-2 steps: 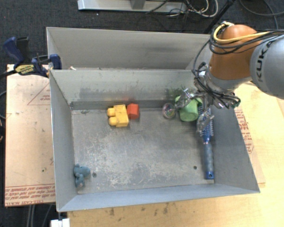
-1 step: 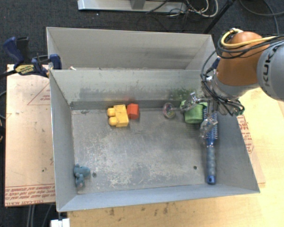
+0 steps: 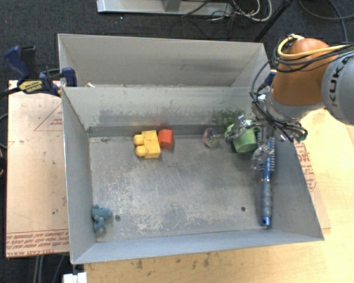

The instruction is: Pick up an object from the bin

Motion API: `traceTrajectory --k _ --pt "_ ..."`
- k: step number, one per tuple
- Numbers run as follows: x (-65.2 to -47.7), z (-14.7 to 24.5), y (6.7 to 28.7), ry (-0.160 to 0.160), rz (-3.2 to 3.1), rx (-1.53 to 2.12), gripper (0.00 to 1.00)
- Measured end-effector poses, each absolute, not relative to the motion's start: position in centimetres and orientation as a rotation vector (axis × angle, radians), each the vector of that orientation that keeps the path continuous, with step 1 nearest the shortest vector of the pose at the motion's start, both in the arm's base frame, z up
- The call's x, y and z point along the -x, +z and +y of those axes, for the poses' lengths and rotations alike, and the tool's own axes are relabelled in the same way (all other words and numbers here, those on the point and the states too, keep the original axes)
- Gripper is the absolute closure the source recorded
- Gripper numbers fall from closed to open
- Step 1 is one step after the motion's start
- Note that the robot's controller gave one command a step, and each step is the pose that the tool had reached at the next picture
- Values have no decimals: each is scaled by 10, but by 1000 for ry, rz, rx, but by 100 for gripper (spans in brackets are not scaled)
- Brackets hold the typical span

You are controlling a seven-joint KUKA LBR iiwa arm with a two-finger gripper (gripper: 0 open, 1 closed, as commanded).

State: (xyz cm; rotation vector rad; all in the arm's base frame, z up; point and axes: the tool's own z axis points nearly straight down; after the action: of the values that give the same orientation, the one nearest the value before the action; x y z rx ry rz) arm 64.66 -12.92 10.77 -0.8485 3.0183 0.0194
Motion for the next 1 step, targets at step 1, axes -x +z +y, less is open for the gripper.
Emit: traceTrajectory --k 1 --pt "-647 -119 117 28 2769 1464 0"
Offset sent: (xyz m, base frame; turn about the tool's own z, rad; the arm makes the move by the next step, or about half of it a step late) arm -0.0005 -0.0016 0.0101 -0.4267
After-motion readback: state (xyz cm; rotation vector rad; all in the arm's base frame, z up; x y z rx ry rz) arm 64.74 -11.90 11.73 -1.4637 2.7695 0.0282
